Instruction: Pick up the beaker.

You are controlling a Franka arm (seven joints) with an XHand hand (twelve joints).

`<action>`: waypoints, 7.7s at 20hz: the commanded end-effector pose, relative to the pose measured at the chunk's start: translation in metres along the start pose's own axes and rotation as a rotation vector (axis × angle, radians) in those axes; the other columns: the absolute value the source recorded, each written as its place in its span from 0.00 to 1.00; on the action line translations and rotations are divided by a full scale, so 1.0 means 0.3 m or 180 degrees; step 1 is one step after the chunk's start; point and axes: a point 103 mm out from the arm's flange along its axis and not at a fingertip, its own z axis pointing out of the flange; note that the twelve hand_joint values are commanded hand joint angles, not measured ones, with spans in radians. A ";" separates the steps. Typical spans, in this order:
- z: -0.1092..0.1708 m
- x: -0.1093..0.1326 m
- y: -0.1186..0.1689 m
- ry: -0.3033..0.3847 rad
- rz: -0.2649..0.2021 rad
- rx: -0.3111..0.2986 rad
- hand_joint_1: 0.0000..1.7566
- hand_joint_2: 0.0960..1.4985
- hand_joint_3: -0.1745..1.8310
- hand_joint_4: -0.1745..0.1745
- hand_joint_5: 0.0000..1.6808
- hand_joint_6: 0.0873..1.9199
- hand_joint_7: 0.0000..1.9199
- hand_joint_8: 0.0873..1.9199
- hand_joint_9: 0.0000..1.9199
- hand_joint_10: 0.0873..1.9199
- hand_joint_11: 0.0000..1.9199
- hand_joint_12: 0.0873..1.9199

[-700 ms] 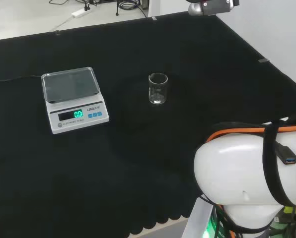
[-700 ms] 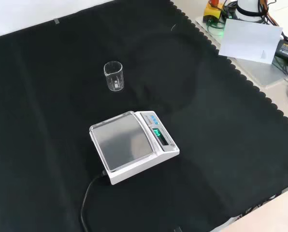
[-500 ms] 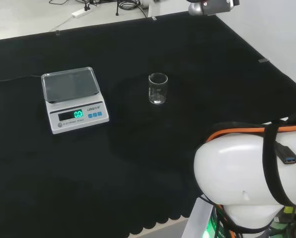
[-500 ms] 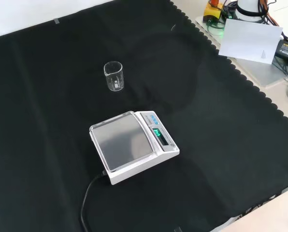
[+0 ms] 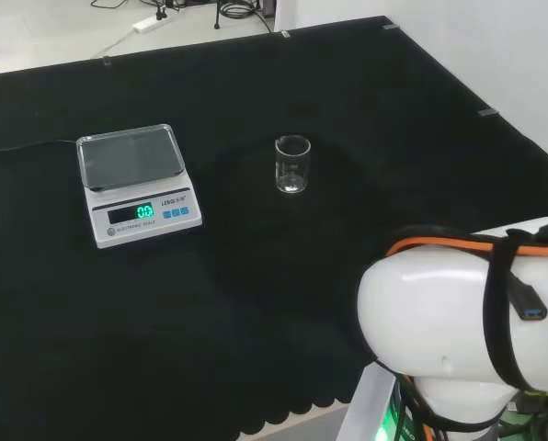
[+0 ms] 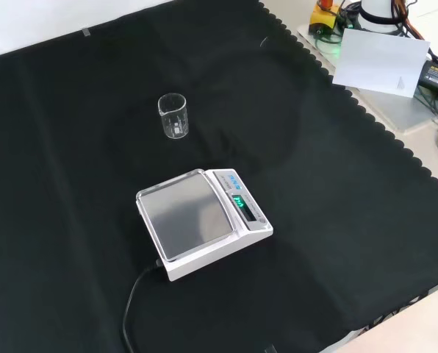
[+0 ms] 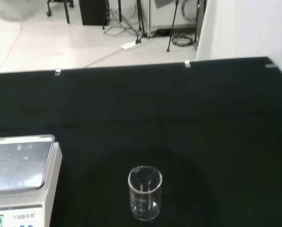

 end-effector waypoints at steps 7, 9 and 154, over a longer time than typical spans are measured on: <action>-0.055 -0.195 -0.132 -0.0004 0.0252 -0.0166 0.38 0.40 0.21 0.40 0.10 0.00 0.05 0.38 0.15 0.47 0.03 0.78; -0.010 -0.183 -0.075 -0.0002 0.0307 -0.0077 0.39 0.40 0.20 0.41 0.10 0.00 0.06 0.38 0.16 0.47 0.04 0.78; 1.285 0.092 0.686 -0.0004 -0.0216 0.0757 0.64 0.31 0.44 0.37 0.36 0.48 0.43 0.36 0.55 0.28 0.40 0.63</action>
